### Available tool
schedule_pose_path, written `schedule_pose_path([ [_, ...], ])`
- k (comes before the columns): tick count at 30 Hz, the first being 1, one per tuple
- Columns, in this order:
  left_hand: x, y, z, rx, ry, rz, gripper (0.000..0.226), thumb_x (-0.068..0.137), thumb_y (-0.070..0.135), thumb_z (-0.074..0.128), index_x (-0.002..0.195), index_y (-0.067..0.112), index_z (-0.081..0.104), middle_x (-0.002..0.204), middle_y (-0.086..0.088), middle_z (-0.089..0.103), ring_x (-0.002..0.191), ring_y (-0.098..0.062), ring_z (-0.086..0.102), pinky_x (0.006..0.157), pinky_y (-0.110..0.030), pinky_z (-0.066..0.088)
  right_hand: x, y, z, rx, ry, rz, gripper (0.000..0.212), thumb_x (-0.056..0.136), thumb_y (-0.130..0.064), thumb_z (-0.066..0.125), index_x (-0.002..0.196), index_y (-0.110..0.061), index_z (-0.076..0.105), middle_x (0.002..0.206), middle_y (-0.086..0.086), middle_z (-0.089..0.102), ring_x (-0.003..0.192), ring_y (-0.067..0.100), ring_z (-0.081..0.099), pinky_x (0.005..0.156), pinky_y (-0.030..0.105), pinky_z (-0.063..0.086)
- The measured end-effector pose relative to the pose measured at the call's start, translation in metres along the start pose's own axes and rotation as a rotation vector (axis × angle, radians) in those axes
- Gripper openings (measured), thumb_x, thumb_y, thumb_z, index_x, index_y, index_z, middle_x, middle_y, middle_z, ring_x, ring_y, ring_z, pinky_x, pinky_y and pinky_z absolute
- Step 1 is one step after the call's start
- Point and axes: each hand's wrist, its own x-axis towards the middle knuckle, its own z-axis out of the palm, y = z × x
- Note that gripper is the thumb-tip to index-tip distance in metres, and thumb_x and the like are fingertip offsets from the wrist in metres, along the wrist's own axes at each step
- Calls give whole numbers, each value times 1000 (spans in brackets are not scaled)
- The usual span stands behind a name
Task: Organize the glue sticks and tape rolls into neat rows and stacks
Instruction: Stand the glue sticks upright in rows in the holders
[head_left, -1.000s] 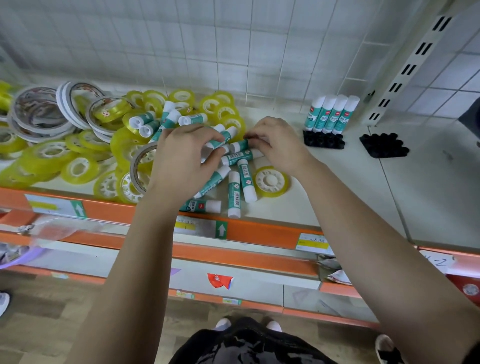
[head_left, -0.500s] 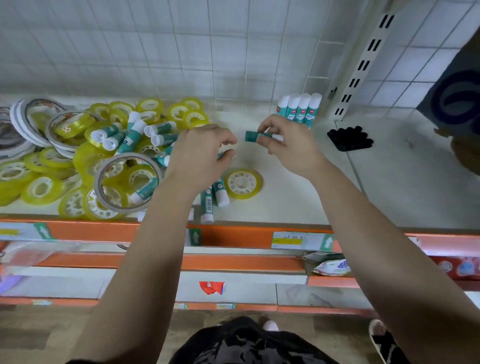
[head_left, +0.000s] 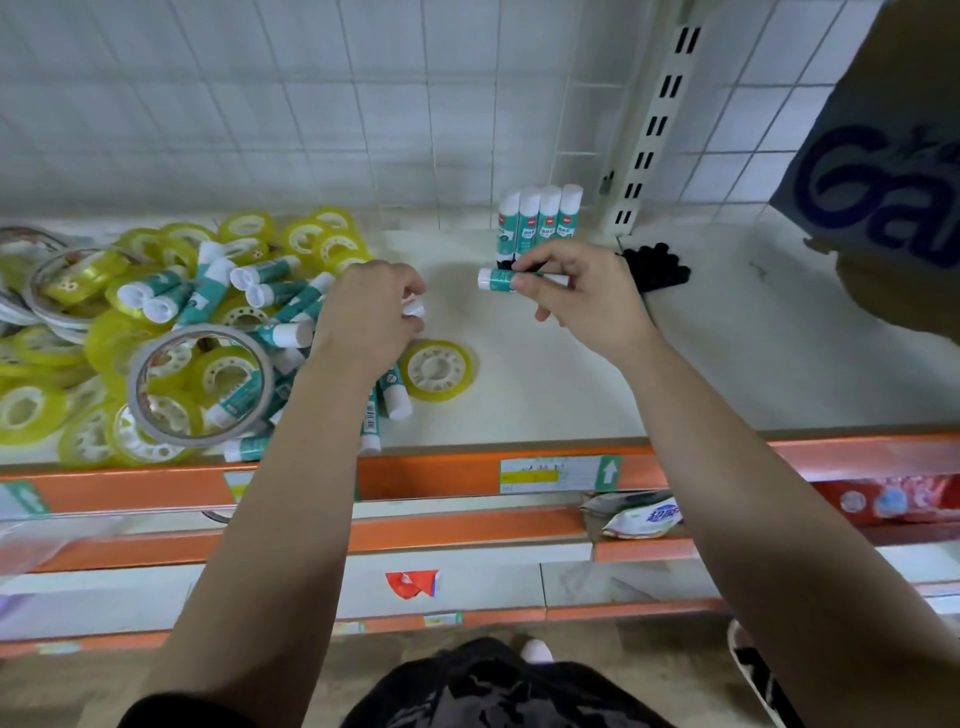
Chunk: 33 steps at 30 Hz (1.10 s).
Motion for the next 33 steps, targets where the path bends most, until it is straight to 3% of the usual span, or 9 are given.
schedule_pose_path([
  [4,2,-1,3,25,3,-4,28,86,12,69,114,13,69,111,-10,70,104,-27,61,91,-41,50,-1,3,-2,24,21,4,7,83,-19,78,87,-19,72,85,5,73,49,18,62,52,18,41],
  [7,0,-1,3,11,50,33,24,88,15,68,113,14,70,112,-8,69,103,-27,62,87,-38,50,-2,3,-4,7,33,-13,4,87,-19,73,86,-23,73,74,-16,67,52,15,57,52,24,46],
  [12,2,6,-1,-225,196,105,21,87,15,71,109,12,71,107,-5,67,83,-23,69,80,-30,50,-4,0,-10,-41,56,37,11,92,-26,67,82,-23,71,60,-9,56,48,1,50,53,18,42],
  [16,4,19,-2,-448,236,92,28,86,16,74,114,9,69,116,-5,62,80,-15,70,79,-13,50,-4,0,-18,-48,60,94,11,88,-29,70,76,-30,70,65,-24,61,60,-3,54,66,22,44],
  [18,6,24,-1,-536,228,82,39,83,18,78,118,6,68,125,-4,57,85,-16,70,87,-19,53,-4,0,-21,-59,49,139,11,86,-20,65,81,-26,72,64,-29,61,61,-2,53,69,22,44],
  [20,8,28,0,-606,210,79,33,80,16,80,111,7,71,128,-3,54,94,-17,69,90,-24,54,-5,-1,-25,-48,34,159,16,82,-14,61,83,-26,71,61,-25,61,58,5,50,64,23,44],
  [23,9,37,1,-649,185,103,21,80,12,79,99,19,72,120,-2,59,94,-12,68,88,-22,53,-5,-1,-31,-26,41,133,13,72,-20,63,81,-30,63,68,2,51,61,15,49,60,28,41],
  [27,12,46,1,-739,140,62,12,83,16,77,92,22,73,90,10,71,71,4,65,67,-11,46,-3,-1,-36,75,54,134,13,82,-6,69,89,-14,61,70,5,51,60,16,51,52,17,40],
  [33,23,47,0,-749,105,47,16,85,23,75,82,37,68,79,17,70,80,-12,69,77,-42,60,5,1,-40,114,50,48,7,84,-14,70,89,-11,69,82,-7,65,67,11,54,66,31,46],
])
